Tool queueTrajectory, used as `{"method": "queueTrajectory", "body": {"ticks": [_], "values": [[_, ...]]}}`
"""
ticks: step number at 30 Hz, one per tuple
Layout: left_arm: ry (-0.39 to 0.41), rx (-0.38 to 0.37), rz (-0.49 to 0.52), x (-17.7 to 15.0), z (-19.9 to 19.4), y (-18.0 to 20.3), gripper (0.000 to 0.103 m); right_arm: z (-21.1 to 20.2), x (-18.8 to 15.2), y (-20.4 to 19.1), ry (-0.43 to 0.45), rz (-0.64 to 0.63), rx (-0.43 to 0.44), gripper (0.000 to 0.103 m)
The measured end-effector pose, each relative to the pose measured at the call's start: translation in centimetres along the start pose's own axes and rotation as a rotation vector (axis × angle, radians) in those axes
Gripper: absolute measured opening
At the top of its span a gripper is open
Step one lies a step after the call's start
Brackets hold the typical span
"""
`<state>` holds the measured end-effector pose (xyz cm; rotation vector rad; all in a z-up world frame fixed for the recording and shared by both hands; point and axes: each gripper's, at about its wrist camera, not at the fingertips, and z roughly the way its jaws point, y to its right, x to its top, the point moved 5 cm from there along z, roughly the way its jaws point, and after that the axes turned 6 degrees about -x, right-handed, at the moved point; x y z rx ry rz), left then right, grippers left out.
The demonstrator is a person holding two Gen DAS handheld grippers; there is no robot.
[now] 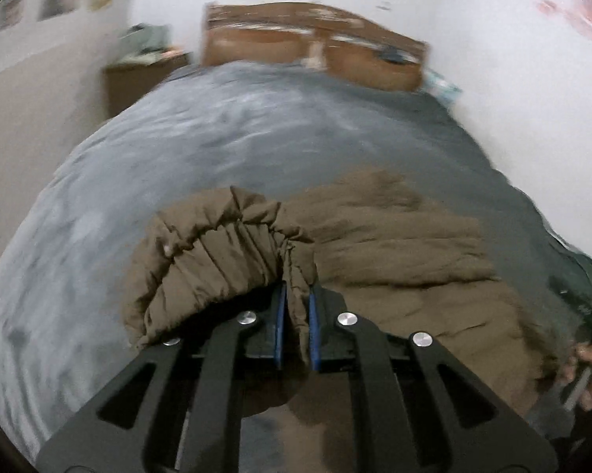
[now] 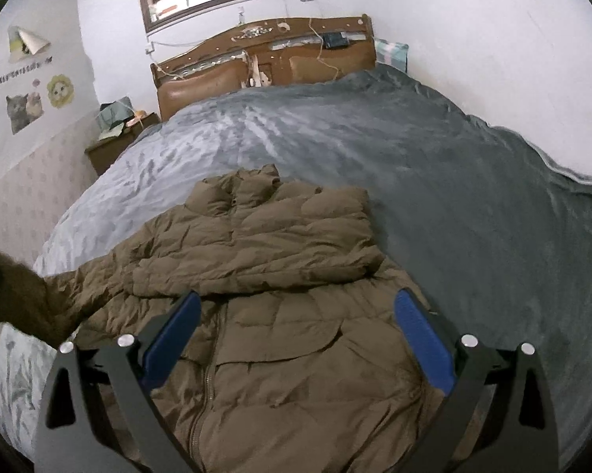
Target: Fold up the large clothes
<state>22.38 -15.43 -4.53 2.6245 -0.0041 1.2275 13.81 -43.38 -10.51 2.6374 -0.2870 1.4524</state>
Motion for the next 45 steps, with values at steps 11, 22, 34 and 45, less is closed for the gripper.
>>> {"method": "queueTrajectory", "body": {"ticks": [11, 22, 34, 45], "values": [[-0.131, -0.208, 0.145, 0.2, 12.6, 16.5, 0.007, 1.5, 0.2, 3.2, -0.019, 0.093, -0.042, 0.099], [-0.092, -0.376, 0.153, 0.4, 11.6, 21.0, 0.100, 2.8, 0.1, 4.5, -0.039, 0.124, -0.063, 0.099], [-0.038, -0.427, -0.027, 2.3, 7.1, 12.1, 0.100, 3.7, -0.2, 0.4, -0.061, 0.001, -0.029, 0.099], [-0.091, -0.270, 0.150, -1.3, 9.3, 22.6, 0.100, 2.5, 0.5, 3.5, -0.039, 0.084, -0.047, 0.099]]}}
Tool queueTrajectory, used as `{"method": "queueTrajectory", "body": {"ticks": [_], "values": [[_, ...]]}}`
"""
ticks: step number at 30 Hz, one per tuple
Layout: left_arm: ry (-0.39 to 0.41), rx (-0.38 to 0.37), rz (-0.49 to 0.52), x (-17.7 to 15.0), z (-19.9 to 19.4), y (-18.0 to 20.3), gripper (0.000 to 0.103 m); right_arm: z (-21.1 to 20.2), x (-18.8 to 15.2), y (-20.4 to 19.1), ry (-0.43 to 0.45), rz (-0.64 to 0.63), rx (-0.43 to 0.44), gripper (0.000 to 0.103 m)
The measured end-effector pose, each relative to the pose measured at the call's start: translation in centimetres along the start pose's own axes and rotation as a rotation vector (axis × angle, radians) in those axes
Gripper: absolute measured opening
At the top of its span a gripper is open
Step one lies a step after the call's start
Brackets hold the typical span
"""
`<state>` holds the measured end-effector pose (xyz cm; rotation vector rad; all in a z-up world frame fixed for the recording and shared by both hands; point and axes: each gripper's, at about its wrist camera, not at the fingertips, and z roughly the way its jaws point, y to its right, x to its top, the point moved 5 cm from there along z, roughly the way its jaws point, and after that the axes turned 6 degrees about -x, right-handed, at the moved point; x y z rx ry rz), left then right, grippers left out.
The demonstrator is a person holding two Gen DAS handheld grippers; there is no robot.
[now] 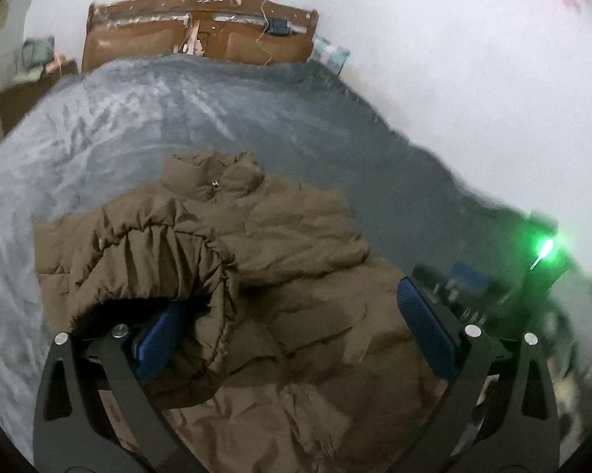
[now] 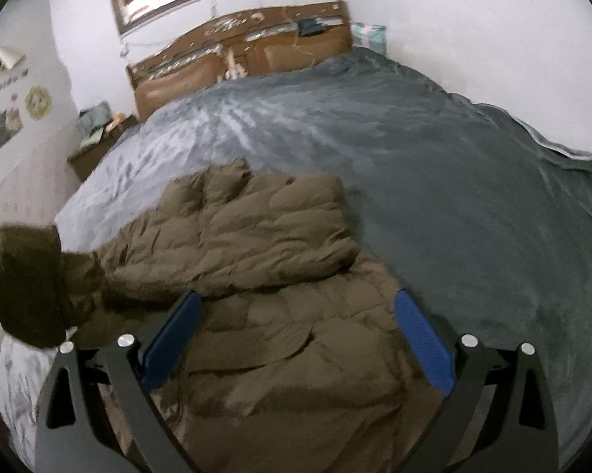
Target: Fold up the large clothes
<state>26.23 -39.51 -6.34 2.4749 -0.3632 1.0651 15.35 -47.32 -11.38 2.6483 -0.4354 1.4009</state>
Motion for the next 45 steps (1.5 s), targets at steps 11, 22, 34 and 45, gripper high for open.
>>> {"method": "queueTrajectory", "body": {"ticks": [11, 22, 34, 45], "values": [[-0.131, -0.153, -0.028, -4.1, 3.8, 13.1, 0.100, 0.1, 0.0, 9.9, -0.038, 0.213, -0.022, 0.099], [-0.030, -0.081, 0.106, -4.8, -1.9, 12.7, 0.100, 0.7, -0.5, 11.7, -0.042, 0.224, -0.022, 0.099], [0.039, 0.244, 0.029, -2.0, -4.9, -3.1, 0.100, 3.0, -5.8, -3.5, -0.338, -0.140, 0.165, 0.098], [-0.037, 0.329, -0.128, -2.9, -3.2, -14.8, 0.100, 5.4, -8.6, -7.6, -0.352, -0.327, 0.154, 0.020]]}}
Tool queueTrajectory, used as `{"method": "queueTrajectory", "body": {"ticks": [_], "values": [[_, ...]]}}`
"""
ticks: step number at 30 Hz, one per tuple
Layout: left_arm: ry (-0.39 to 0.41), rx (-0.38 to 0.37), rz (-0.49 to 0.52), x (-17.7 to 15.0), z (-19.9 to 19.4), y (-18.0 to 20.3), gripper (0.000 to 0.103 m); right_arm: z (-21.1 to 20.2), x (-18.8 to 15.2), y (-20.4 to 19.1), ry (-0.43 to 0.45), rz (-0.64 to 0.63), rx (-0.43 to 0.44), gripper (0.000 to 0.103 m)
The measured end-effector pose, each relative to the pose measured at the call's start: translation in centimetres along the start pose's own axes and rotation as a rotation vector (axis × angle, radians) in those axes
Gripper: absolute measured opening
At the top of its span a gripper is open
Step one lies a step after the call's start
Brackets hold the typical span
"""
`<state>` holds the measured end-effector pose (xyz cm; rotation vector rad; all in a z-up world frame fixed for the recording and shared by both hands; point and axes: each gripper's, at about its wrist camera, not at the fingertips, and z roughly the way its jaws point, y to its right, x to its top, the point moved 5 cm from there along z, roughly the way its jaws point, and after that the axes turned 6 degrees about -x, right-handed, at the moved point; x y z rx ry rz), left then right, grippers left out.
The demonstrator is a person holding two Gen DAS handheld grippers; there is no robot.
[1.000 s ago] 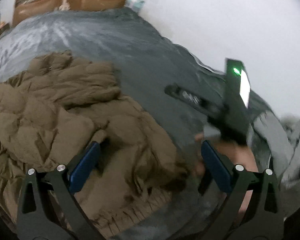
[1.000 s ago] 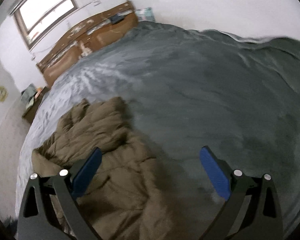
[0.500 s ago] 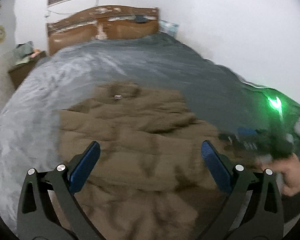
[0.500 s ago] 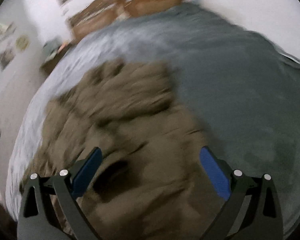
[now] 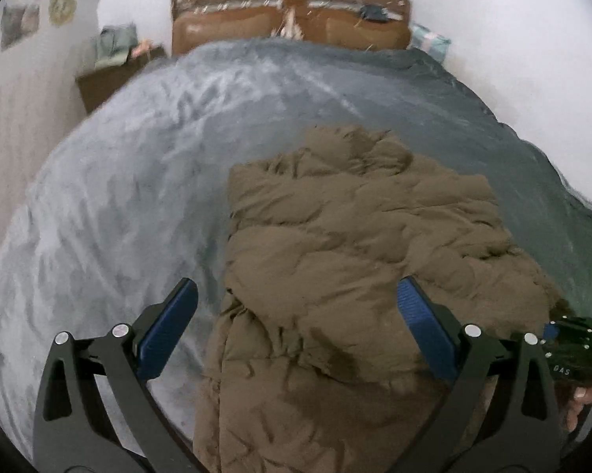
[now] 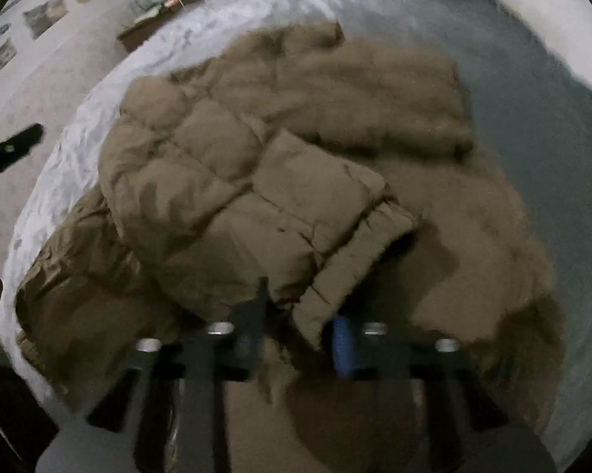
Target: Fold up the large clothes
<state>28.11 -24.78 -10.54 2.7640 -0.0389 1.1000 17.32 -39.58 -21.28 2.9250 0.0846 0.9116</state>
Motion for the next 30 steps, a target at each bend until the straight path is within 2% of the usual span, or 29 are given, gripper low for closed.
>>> {"method": "queueTrajectory", "body": {"ticks": [2, 4, 5, 7, 10, 12, 18, 20, 22, 23, 25, 29, 30], "values": [[-0.009, 0.009, -0.020, -0.1, 1.2, -1.3, 0.100, -1.2, 1.2, -0.3, 0.074, -0.050, -0.062, 0.017], [0.006, 0.050, 0.009, 0.0, 2.3, -1.9, 0.100, -2.9, 3.0, -0.1, 0.168, -0.096, -0.142, 0.017], [0.014, 0.070, 0.022, 0.3, 2.6, -2.3, 0.100, -3.9, 4.5, 0.5, 0.233, -0.127, -0.213, 0.017], [0.023, 0.070, 0.020, 0.6, 3.1, -2.9, 0.100, -5.2, 6.9, 1.8, 0.313, -0.133, -0.283, 0.017], [0.027, 0.081, 0.026, 1.5, 5.2, -3.1, 0.100, -4.1, 10.0, 3.6, 0.308, -0.138, -0.288, 0.018], [-0.001, 0.115, 0.052, 1.9, 7.4, -2.7, 0.100, -1.6, 11.7, 5.0, 0.277, -0.142, -0.283, 0.018], [-0.044, 0.163, 0.040, 2.6, 13.8, -3.2, 0.100, 5.1, 12.5, 8.5, 0.213, -0.084, -0.341, 0.019], [-0.063, 0.191, 0.035, 2.5, 15.9, -3.7, 0.100, 6.5, 12.6, 9.3, 0.189, -0.045, -0.330, 0.031], [-0.068, 0.254, 0.075, 2.2, 17.6, -3.9, 0.100, 7.5, 12.3, 9.6, 0.189, -0.015, -0.336, 0.046], [-0.067, 0.273, 0.091, 2.1, 18.1, -3.8, 0.100, 8.1, 12.2, 9.5, 0.182, -0.021, -0.334, 0.049], [-0.068, 0.306, 0.112, 1.6, 19.3, -3.7, 0.100, 9.1, 11.8, 9.5, 0.178, -0.037, -0.356, 0.065], [-0.062, 0.289, 0.069, 1.1, 19.6, -4.5, 0.100, 10.3, 11.1, 10.8, 0.168, 0.000, -0.376, 0.084], [-0.058, 0.259, 0.050, 1.0, 19.2, -4.6, 0.100, 10.3, 11.1, 11.1, 0.167, 0.010, -0.384, 0.087]]}}
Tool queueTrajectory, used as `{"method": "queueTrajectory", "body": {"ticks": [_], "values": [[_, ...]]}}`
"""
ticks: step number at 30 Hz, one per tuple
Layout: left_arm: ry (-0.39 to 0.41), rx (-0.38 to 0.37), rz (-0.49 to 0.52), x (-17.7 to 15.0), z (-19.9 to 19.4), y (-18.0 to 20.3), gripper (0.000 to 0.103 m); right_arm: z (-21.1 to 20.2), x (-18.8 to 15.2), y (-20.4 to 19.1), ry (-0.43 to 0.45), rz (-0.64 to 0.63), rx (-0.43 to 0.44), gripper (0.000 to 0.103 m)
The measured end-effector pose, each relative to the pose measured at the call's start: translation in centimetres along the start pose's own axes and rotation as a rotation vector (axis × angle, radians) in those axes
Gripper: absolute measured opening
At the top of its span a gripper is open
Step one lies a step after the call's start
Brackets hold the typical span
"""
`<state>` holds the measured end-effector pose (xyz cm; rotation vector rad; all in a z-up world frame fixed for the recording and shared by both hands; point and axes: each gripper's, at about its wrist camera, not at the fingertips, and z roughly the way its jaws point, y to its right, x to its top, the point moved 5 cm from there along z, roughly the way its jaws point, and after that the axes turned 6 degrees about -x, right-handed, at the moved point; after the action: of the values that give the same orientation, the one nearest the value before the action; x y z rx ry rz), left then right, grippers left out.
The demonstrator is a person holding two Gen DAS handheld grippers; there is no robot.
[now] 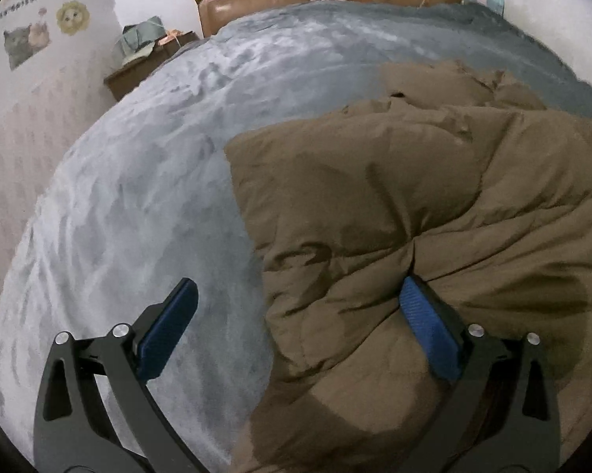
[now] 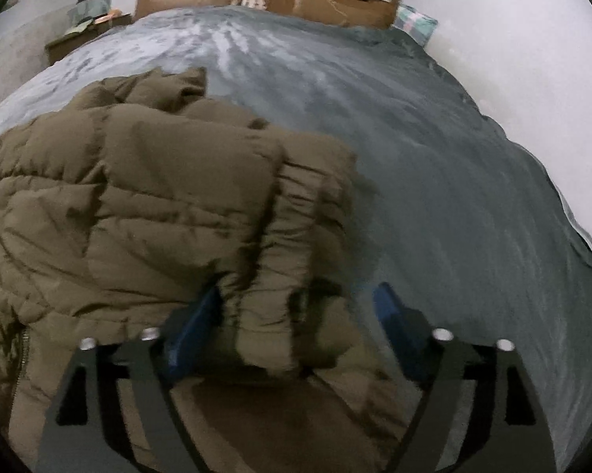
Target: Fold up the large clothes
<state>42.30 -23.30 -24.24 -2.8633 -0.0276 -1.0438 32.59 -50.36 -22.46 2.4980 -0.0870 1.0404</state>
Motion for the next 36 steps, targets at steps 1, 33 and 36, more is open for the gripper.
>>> {"method": "queueTrajectory", "body": {"ticks": [1, 33, 36], "values": [[-0.005, -0.068, -0.031, -0.1, -0.5, -0.3, 0.100, -0.2, -0.2, 0.4, -0.005, 0.014, -0.002, 0.088], [-0.004, -0.269, -0.220, -23.0, -26.3, -7.8, 0.100, -22.7, -13.3, 5.8, 0.160, -0.123, -0.138, 0.092], [-0.022, -0.300, -0.215, -23.0, -26.1, -7.0, 0.100, -22.0, -14.7, 6.1, 0.116, -0.100, -0.093, 0.092]]}}
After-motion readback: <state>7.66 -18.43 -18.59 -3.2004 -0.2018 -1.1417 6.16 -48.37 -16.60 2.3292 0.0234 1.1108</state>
